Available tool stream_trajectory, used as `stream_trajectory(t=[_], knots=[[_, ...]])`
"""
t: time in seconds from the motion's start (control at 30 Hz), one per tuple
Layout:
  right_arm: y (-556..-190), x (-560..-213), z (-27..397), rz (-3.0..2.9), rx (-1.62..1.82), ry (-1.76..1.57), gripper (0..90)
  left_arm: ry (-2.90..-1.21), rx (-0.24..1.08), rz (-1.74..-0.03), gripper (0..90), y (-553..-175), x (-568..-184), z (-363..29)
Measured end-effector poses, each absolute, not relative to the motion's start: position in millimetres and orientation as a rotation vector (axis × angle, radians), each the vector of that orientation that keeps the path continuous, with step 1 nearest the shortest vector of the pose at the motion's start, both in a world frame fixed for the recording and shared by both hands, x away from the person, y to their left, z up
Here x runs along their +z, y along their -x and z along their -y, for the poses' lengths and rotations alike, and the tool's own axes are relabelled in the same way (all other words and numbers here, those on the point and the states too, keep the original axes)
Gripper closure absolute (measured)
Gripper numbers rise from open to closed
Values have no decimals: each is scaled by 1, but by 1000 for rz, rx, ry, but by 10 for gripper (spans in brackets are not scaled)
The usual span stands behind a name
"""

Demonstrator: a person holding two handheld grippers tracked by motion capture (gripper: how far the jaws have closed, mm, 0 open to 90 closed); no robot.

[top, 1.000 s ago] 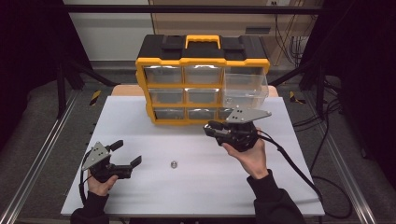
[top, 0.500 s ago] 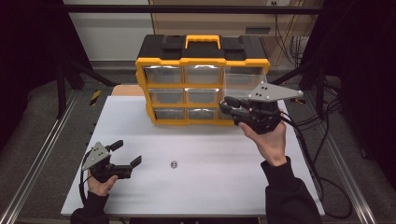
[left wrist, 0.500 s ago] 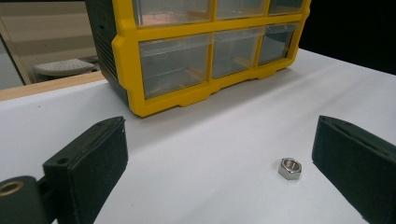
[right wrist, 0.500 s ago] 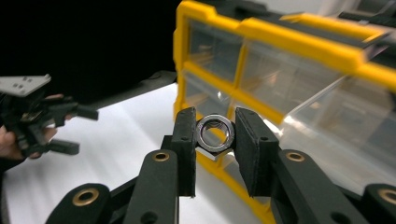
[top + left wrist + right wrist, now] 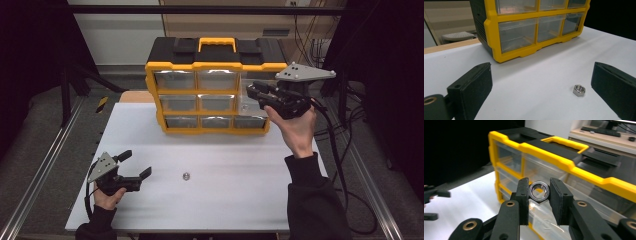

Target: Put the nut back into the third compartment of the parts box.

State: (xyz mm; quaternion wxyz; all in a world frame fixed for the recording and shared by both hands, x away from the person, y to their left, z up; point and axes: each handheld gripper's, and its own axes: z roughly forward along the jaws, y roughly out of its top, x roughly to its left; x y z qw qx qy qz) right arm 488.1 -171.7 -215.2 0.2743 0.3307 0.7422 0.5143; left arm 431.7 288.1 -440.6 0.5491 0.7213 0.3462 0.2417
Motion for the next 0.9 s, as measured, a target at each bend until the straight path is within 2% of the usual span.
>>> stream_trajectory(t=[0.5,0.9], knots=[[-525,-228,181,-1986,1214,-1045,702,-1709,573,-820,35,-432,-441,-288],[-537,-239,185,-2024,1140,-1103,701,-1709,574,-822,35,-432,-441,-288]])
